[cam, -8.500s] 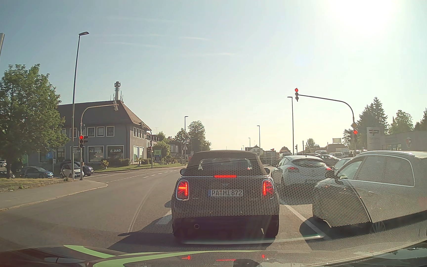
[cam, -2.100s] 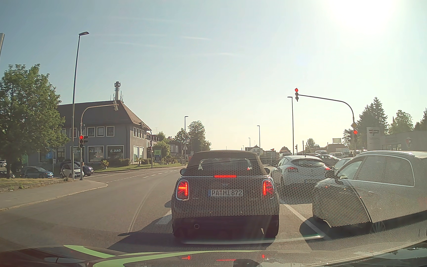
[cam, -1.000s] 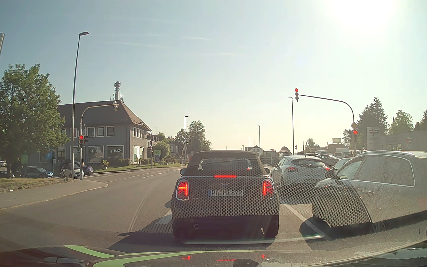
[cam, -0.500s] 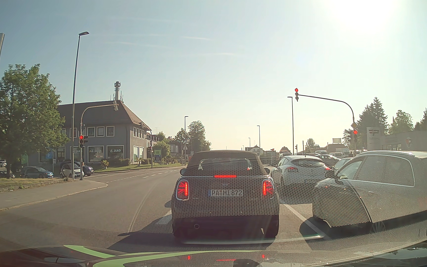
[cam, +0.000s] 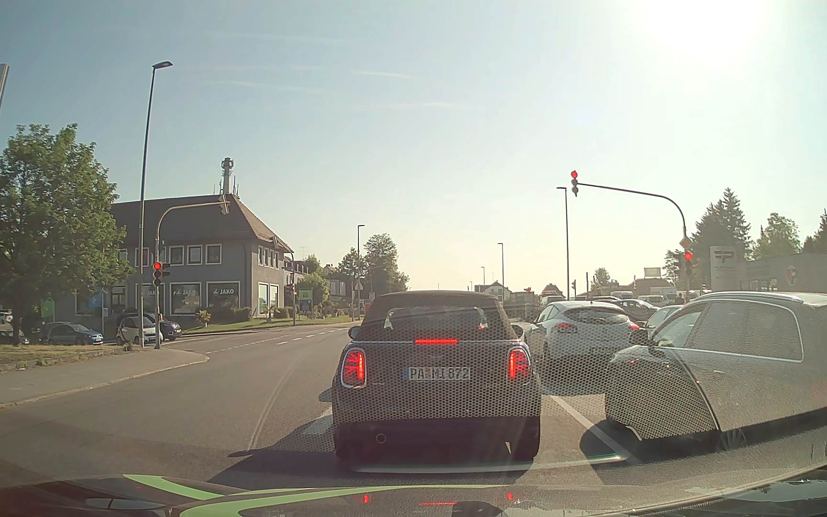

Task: Follow the waypoints while adhering to traffic rules and regulations

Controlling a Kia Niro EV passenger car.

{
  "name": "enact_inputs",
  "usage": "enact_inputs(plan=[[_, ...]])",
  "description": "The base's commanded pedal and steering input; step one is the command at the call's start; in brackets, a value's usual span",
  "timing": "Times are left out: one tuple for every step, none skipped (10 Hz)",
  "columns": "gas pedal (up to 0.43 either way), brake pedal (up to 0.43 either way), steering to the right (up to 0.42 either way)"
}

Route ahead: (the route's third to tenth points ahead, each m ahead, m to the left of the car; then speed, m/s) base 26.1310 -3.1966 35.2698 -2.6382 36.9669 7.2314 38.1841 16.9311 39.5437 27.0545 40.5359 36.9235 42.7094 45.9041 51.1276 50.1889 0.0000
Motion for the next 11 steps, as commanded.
enact_inputs(plan=[[0.0,0.293,-0.005],[0.0,0.293,-0.005],[0.0,0.293,-0.005],[0.0,0.299,-0.005],[0.0,0.293,-0.005],[0.0,0.293,-0.005],[0.0,0.293,-0.005],[0.0,0.293,-0.005],[0.0,0.293,-0.005],[0.0,0.293,-0.005],[0.0,0.293,-0.005]])
